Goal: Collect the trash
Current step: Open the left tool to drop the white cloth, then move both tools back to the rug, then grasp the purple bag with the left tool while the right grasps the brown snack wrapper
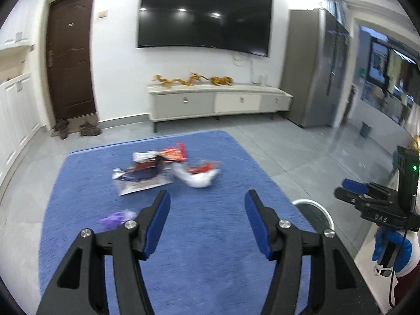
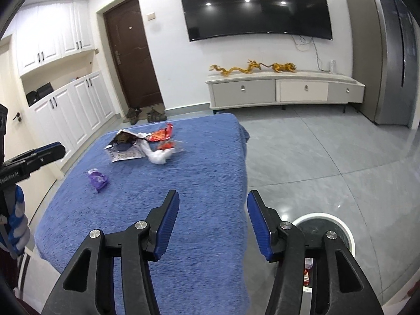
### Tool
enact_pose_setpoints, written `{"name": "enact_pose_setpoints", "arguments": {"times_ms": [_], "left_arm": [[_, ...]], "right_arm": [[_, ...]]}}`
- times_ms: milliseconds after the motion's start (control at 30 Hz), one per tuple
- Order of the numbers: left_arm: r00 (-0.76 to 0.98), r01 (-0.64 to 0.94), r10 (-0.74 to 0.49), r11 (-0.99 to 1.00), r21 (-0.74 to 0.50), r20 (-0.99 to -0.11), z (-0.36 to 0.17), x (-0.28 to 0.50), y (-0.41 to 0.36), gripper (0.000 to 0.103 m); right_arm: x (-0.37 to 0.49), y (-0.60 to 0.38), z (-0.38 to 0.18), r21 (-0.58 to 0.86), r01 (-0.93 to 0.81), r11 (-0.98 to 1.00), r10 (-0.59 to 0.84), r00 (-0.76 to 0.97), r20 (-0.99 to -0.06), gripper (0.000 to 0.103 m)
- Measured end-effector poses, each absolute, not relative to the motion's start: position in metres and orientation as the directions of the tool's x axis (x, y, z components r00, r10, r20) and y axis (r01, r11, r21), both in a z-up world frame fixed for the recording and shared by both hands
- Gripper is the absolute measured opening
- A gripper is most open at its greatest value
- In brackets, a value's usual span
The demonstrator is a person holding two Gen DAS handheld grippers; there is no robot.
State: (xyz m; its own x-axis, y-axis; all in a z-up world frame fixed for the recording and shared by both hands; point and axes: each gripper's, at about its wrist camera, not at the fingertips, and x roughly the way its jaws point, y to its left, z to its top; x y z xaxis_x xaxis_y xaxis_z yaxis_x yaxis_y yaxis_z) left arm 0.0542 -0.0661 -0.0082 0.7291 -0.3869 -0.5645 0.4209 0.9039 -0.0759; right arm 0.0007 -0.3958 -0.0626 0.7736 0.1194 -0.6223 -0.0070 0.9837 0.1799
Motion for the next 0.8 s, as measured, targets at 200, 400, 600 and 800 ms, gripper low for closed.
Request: {"name": "enact_pose_setpoints", "arguments": {"times_ms": [200,400,600,800], "left_arm": [[0.77,0.312,-0.309,0.946,-0.092,-0.559,-0.016,0.061,0.002,0.058],[0.777,0.21,-0.239,0.971,-0.118,-0.582,-0.036,0.076,0.058,0.058],[0.745,0.198,-0.236,0.971,-0.132,-0.624,-0.064,0.091,0.07,0.058],[0.701,0.228,-0.285,0.958,-0.174,-0.654,-0.091,0.111,0.057,0.058]], "right_arm": [[0.012,-0.367,-0.058,0.154,-0.054,0.987,0.14,0.762,-0.632,0.054],[0.029,-0.343,-0.058,0.132,-0.09,0.987,0.154,0.744,-0.65,0.054],[0.062,-0.313,-0.064,0.122,-0.14,0.983,0.185,0.712,-0.677,0.054],[0.1,-0.273,-0.07,0.099,-0.22,0.97,0.225,0.681,-0.697,0.054]]}}
